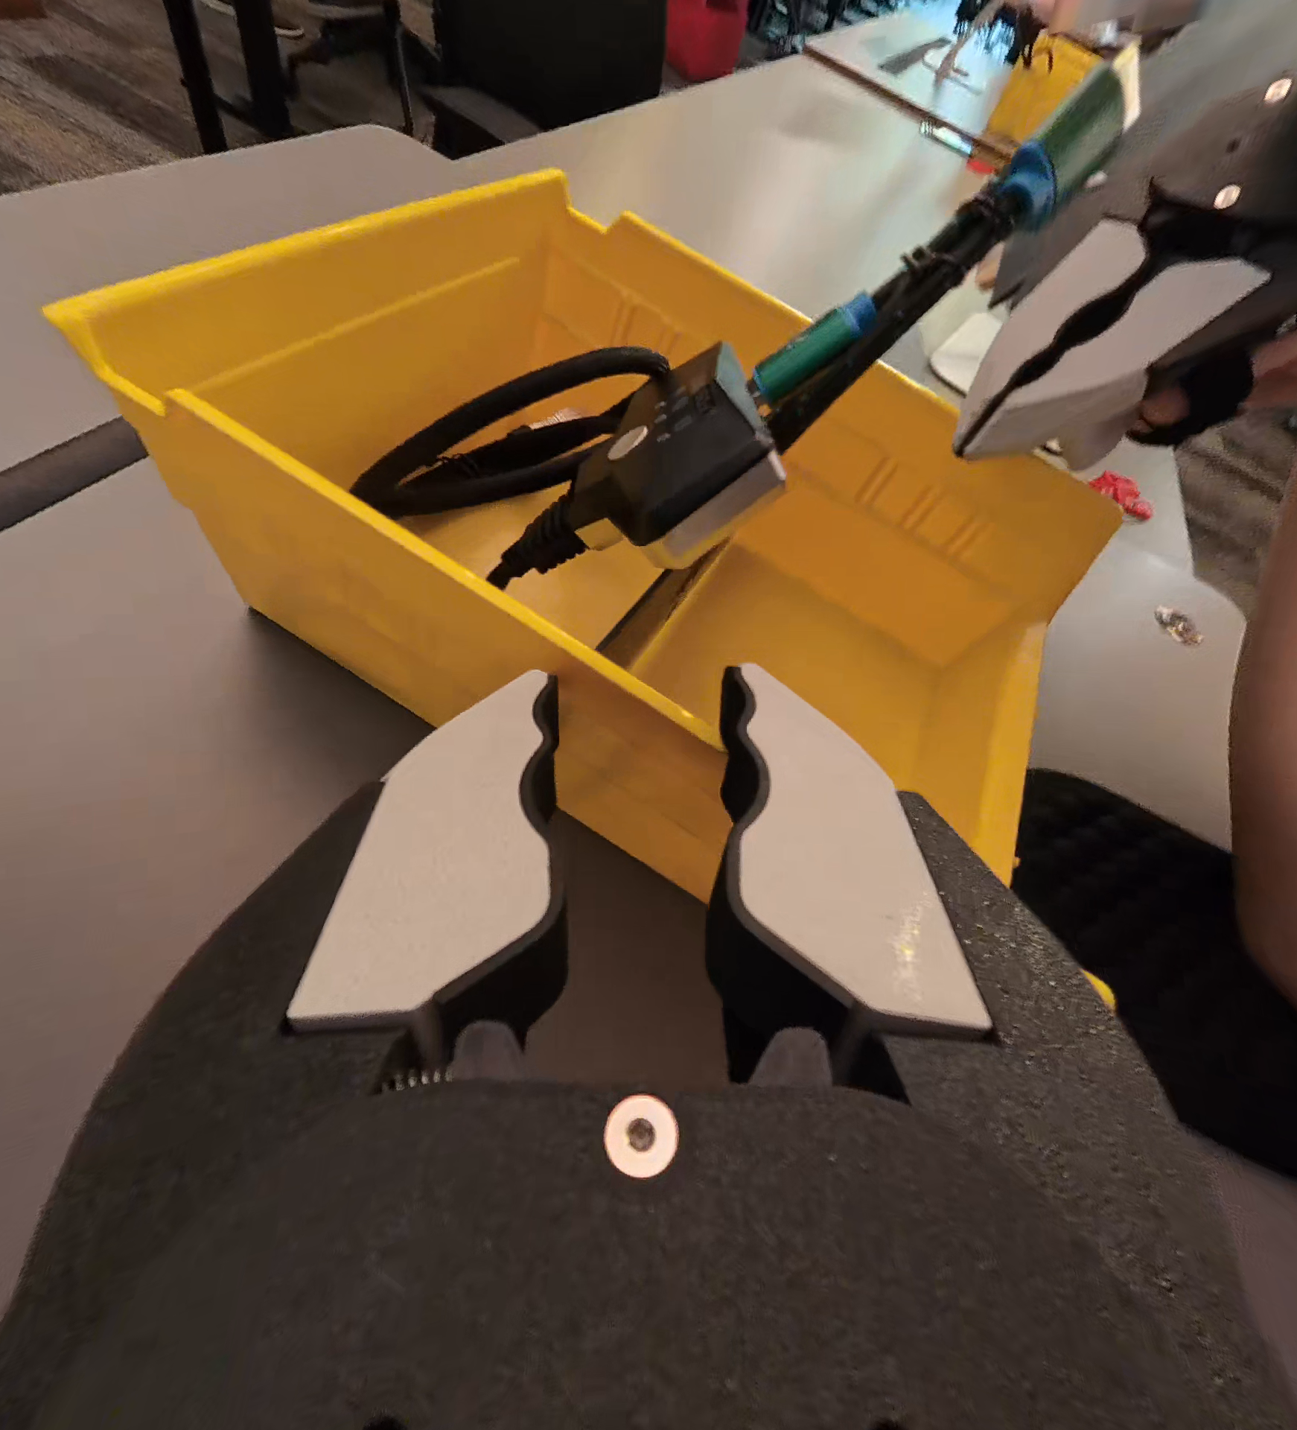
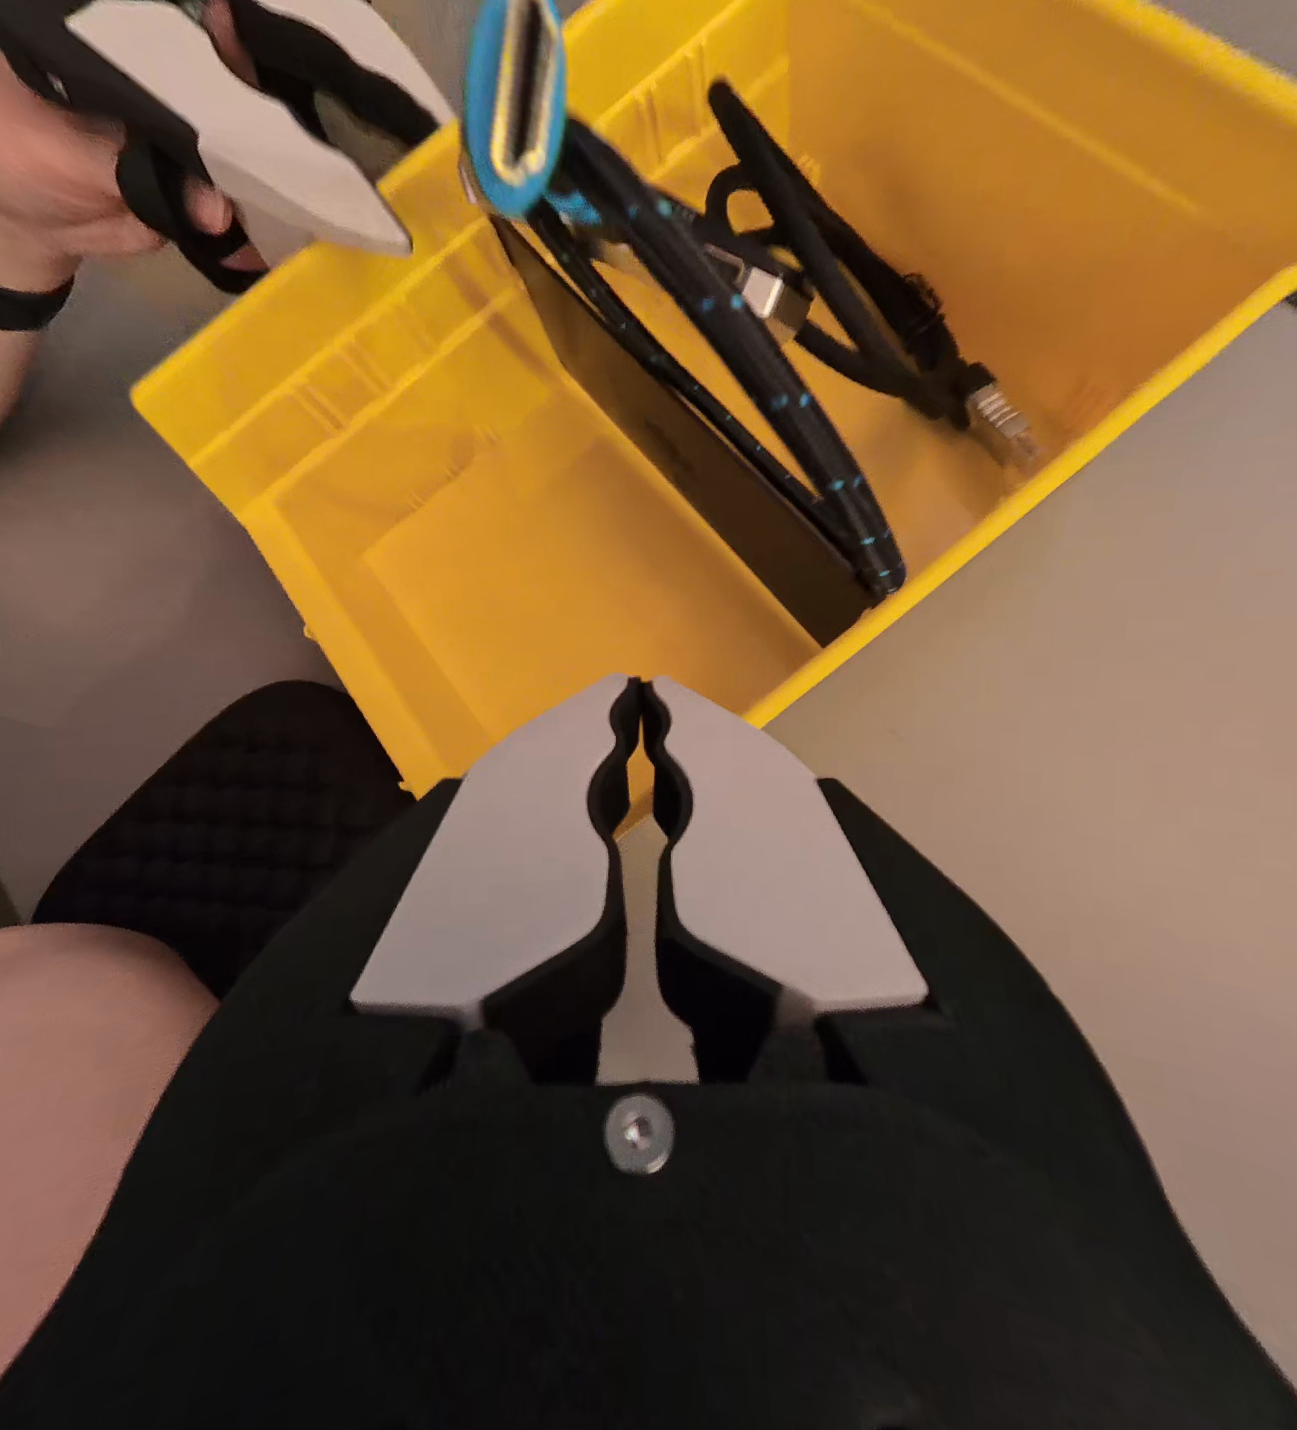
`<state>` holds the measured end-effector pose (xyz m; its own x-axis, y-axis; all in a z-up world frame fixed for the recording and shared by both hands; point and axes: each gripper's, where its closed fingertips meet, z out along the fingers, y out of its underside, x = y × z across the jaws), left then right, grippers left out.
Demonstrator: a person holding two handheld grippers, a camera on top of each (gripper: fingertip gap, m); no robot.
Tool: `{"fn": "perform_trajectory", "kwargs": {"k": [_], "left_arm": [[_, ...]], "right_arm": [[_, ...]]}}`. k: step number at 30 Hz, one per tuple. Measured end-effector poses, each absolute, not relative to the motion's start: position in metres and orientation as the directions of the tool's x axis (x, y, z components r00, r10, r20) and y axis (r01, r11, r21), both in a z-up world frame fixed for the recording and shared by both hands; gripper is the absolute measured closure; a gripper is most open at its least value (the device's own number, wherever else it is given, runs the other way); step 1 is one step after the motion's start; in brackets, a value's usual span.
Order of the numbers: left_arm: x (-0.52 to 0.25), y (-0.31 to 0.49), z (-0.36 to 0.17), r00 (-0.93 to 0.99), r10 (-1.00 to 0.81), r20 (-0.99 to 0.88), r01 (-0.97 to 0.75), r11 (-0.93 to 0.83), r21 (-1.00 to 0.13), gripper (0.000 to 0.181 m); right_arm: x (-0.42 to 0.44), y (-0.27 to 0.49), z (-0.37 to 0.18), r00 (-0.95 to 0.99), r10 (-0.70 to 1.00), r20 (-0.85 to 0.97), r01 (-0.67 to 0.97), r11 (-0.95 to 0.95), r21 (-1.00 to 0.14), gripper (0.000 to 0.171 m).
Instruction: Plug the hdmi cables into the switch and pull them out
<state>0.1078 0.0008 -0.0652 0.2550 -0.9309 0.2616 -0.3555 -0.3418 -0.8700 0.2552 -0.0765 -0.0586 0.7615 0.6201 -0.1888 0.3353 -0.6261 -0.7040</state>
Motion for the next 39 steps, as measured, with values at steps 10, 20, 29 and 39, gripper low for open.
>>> {"fn": "perform_trajectory", "kwargs": {"k": [10,20,29,39], "left_arm": [[0.026,0.005,0.063,0.388,-0.922,-0.004,-0.231,-0.094,-0.968,0.124],[-0.117,-0.016,0.121,0.662,-0.729,-0.172,-0.282,-0.030,-0.959,0.111],[-0.316,0.035,0.033,0.856,-0.388,-0.343,-0.453,-0.240,-0.858,0.126],[-0.363,0.097,-0.068,0.640,-0.598,-0.483,-0.763,-0.417,-0.495,0.122]], "right_arm": [[0.232,-0.079,0.103,0.820,0.536,0.201,0.262,-0.038,-0.964,0.145],[0.141,-0.066,0.206,0.818,0.499,0.287,0.080,0.395,-0.915,0.140],[0.131,-0.066,0.210,0.834,0.403,0.377,0.163,0.472,-0.866,0.144],[0.148,-0.069,0.206,0.851,0.361,0.382,0.198,0.453,-0.869,0.144]]}}
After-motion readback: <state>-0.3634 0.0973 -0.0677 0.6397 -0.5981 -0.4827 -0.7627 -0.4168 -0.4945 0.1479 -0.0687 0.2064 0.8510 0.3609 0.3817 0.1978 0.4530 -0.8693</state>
